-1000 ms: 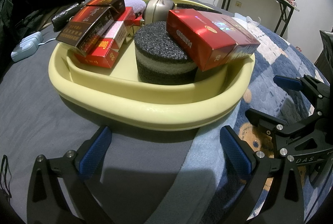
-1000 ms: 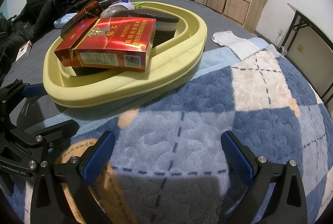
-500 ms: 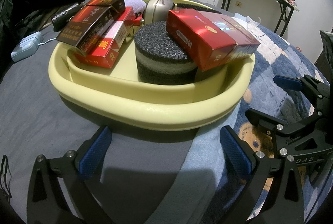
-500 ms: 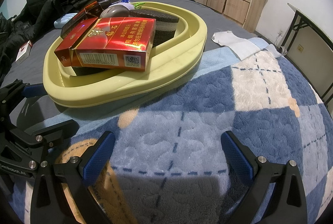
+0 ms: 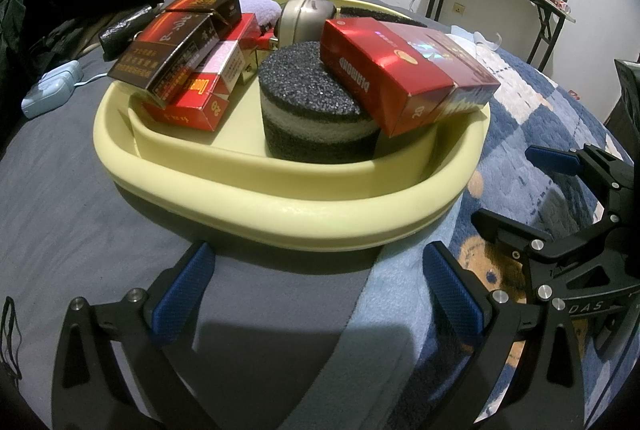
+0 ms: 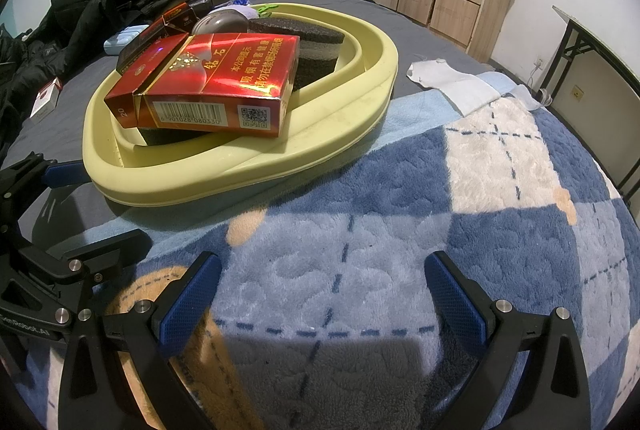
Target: Organize rigid objects
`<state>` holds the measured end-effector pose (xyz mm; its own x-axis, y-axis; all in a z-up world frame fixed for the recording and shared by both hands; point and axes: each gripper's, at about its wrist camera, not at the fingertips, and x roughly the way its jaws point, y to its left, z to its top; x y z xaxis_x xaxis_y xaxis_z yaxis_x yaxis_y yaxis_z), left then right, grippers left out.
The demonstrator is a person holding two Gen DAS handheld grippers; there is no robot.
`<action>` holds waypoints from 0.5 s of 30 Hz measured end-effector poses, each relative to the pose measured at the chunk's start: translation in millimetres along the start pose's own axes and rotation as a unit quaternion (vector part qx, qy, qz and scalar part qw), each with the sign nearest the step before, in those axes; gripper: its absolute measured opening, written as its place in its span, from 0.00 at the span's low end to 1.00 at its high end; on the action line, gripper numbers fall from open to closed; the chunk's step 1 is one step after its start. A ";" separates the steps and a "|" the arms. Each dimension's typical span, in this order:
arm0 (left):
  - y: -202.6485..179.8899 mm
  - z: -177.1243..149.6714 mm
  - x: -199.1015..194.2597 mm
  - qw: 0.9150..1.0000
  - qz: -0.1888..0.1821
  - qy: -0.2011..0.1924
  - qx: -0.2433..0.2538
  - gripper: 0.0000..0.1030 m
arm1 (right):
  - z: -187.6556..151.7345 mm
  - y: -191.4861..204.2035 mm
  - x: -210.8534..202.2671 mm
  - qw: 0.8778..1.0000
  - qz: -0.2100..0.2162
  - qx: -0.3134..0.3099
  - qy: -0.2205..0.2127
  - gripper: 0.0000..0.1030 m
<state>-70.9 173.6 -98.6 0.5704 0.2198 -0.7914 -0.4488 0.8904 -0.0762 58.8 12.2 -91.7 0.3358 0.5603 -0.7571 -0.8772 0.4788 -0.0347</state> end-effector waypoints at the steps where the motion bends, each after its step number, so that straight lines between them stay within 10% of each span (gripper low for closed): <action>1: 0.0 0.0 0.0 1.000 0.000 0.000 0.000 1.00 | 0.3 -1.0 0.5 1.000 0.000 0.000 0.000 1.00; 15: 0.2 -0.6 -0.1 1.000 0.000 0.000 0.000 1.00 | 0.8 -2.4 1.1 1.000 0.000 0.000 0.000 1.00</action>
<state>-71.5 173.5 -98.9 0.5710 0.2201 -0.7909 -0.4490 0.8902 -0.0764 61.5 12.2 -91.9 0.3358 0.5603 -0.7572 -0.8773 0.4787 -0.0349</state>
